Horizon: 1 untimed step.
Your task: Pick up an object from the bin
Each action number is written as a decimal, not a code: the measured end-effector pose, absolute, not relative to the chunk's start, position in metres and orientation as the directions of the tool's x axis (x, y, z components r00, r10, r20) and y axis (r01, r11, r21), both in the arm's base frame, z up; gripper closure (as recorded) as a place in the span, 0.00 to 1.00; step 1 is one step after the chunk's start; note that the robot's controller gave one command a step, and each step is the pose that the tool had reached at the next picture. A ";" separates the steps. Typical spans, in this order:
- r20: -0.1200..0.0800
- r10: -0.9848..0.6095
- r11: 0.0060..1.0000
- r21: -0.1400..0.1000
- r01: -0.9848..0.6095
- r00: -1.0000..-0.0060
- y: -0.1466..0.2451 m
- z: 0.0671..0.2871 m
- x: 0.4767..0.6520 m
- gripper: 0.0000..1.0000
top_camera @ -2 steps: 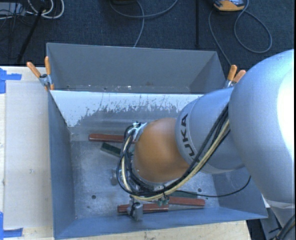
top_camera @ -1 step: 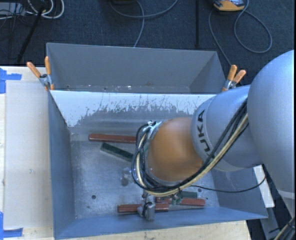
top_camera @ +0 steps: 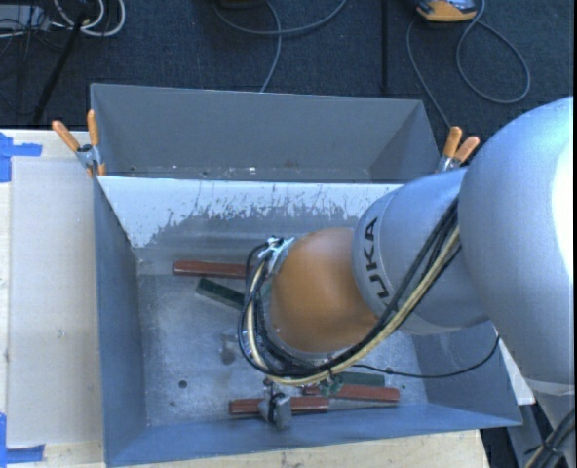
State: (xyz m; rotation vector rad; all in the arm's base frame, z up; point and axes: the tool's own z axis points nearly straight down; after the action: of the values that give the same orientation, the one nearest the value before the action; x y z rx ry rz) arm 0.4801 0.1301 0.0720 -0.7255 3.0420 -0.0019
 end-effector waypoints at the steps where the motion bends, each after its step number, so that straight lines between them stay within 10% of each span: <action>1: -0.002 -0.306 0.952 -0.001 -0.306 -0.952 0.093 0.118 0.480 0.00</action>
Offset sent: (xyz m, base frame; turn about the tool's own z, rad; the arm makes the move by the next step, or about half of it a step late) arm -0.0014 -0.0368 0.0455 0.1567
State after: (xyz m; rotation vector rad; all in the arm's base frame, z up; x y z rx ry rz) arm 0.4795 0.0927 0.1177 -0.4858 3.1016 -0.0012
